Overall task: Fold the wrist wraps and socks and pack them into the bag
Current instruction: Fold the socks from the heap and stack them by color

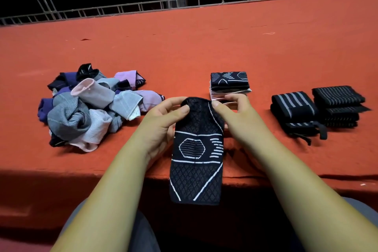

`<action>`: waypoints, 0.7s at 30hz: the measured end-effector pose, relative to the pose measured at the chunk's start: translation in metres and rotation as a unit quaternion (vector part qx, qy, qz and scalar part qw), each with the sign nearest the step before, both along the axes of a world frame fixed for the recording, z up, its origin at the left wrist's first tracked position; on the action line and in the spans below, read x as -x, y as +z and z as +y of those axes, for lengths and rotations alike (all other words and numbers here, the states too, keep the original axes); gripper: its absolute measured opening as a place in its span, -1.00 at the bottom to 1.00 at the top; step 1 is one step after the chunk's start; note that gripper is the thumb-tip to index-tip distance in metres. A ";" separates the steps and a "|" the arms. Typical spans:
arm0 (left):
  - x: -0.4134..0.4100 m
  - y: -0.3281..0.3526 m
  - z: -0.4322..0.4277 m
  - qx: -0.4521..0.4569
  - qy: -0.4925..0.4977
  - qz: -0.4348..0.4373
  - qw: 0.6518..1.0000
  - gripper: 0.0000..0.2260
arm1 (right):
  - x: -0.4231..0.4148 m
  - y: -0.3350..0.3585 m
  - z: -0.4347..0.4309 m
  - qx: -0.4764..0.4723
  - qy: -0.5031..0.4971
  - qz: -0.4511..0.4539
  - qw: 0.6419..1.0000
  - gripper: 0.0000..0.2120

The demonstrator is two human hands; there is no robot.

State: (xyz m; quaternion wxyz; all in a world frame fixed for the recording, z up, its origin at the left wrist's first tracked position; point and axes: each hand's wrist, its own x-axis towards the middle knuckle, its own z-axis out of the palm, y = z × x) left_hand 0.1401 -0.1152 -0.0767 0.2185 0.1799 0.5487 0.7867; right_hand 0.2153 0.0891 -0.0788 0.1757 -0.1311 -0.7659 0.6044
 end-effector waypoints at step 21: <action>0.011 0.000 -0.001 0.119 0.141 0.222 0.957 -0.70 | -0.012 0.012 -0.033 -0.002 0.070 0.085 0.994 -0.95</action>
